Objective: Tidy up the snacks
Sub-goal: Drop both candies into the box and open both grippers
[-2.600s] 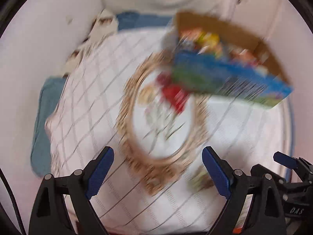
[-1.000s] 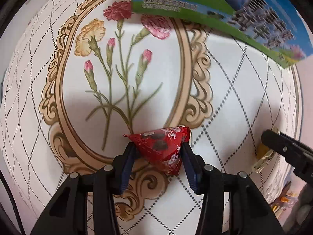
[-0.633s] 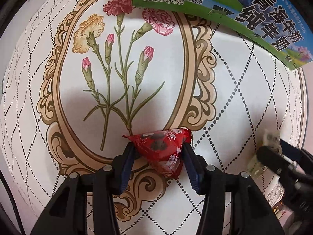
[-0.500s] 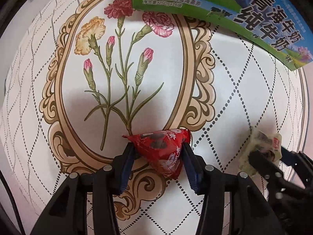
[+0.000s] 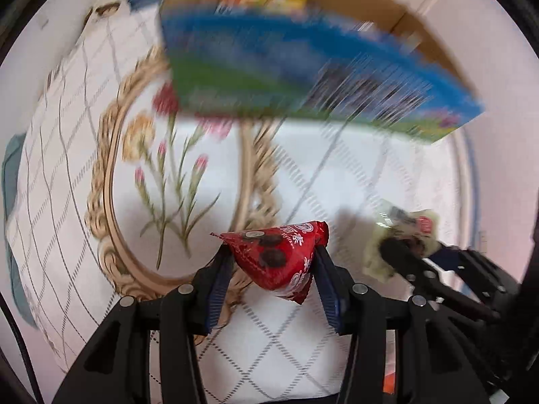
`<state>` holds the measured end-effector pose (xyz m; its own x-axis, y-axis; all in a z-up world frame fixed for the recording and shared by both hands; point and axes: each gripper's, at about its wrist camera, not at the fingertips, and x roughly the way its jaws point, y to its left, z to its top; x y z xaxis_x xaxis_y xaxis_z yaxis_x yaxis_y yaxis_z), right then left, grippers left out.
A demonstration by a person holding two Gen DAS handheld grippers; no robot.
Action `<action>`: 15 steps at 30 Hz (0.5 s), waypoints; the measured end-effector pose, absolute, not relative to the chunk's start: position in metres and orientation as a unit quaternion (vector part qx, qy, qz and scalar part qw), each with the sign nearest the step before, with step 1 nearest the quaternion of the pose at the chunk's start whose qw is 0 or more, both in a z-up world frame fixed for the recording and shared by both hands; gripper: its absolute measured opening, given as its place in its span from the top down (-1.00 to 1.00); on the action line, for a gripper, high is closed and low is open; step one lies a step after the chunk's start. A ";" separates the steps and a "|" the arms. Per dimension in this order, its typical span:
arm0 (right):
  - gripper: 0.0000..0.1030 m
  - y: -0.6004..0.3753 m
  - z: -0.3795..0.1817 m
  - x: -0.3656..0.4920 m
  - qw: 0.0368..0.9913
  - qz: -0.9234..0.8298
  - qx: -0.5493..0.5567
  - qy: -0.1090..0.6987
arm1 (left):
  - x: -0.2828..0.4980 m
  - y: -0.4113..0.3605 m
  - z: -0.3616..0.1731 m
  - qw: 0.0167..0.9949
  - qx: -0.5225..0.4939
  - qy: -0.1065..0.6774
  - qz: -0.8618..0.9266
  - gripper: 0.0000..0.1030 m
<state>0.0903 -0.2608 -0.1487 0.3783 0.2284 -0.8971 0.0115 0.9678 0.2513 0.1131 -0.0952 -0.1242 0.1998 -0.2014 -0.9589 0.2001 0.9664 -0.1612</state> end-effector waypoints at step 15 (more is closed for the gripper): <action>0.22 -0.326 -0.029 0.241 0.886 0.057 0.104 0.449 | 0.281 -0.119 -0.019 0.828 0.043 0.549 -0.108 0.12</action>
<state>0.2412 -0.3258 -0.0287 0.5908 0.1939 -0.7832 -0.0063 0.9718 0.2358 0.2806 -0.1191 -0.0185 0.3737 -0.1309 -0.9183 0.2257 0.9731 -0.0468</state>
